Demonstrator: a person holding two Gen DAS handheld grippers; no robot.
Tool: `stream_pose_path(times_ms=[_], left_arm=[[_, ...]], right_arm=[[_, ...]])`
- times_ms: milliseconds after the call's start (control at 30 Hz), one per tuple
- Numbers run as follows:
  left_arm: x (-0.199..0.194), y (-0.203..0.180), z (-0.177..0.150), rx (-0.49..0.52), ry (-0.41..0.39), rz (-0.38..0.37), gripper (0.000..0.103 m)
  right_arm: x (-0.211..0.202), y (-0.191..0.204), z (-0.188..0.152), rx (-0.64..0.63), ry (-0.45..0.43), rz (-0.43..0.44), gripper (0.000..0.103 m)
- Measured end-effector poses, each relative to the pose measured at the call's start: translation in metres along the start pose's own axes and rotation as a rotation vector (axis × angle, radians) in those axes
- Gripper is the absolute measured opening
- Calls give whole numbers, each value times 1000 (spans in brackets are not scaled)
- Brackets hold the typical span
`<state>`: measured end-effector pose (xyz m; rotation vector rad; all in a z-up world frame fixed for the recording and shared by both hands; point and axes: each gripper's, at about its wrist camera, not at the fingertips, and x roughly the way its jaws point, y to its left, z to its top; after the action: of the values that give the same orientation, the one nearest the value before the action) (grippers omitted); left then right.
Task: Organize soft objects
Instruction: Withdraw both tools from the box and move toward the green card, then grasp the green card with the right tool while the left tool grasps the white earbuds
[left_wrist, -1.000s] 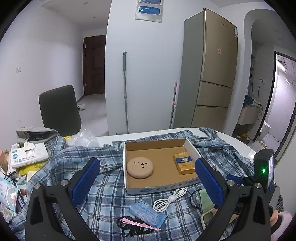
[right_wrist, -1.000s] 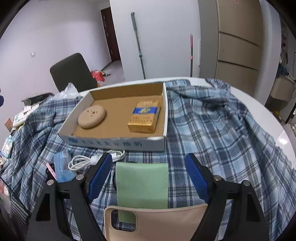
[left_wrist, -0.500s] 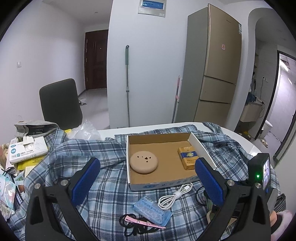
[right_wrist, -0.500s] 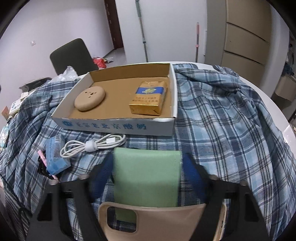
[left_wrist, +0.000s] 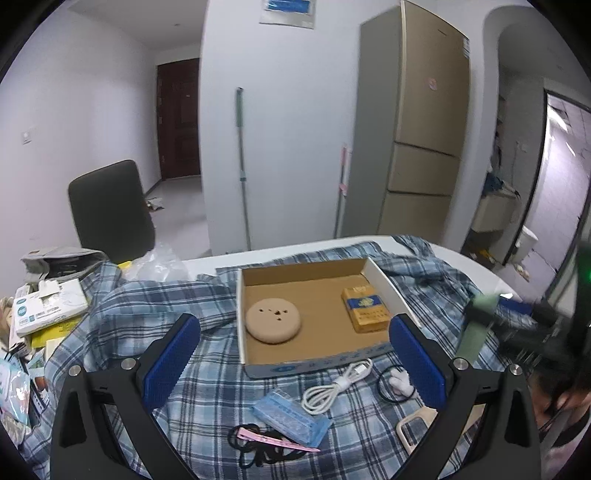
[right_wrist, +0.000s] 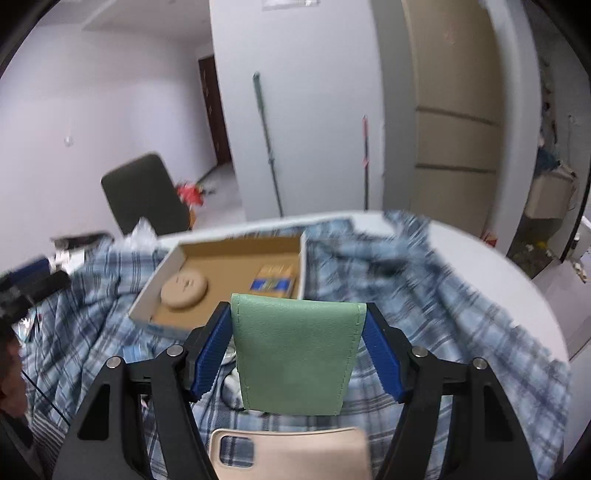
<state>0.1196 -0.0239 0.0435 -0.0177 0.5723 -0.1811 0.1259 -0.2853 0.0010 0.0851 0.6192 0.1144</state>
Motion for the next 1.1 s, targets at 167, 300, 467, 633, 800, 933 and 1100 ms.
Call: stream_pose_path(times_ms=[167, 300, 467, 633, 800, 933, 1100], left_arm=[[13, -20, -3, 78, 45, -42, 103], [31, -39, -10, 126, 114, -119, 103], [64, -70, -27, 196, 246, -219, 103], [93, -100, -49, 252, 350, -279, 101], [116, -121, -65, 285, 442, -321, 93], [130, -130, -72, 291, 484, -320, 83], [151, -136, -79, 276, 551, -321, 52]], right_arm=[[-34, -18, 7, 18, -66, -16, 69], [-51, -25, 2, 11, -90, -32, 69], [-58, -33, -6, 4, -108, -70, 69], [-52, -45, -13, 22, -103, -105, 69], [-46, -61, -20, 54, -84, -121, 69], [-42, -71, -24, 78, -73, -133, 69], [-40, -79, -28, 93, -63, -141, 69]])
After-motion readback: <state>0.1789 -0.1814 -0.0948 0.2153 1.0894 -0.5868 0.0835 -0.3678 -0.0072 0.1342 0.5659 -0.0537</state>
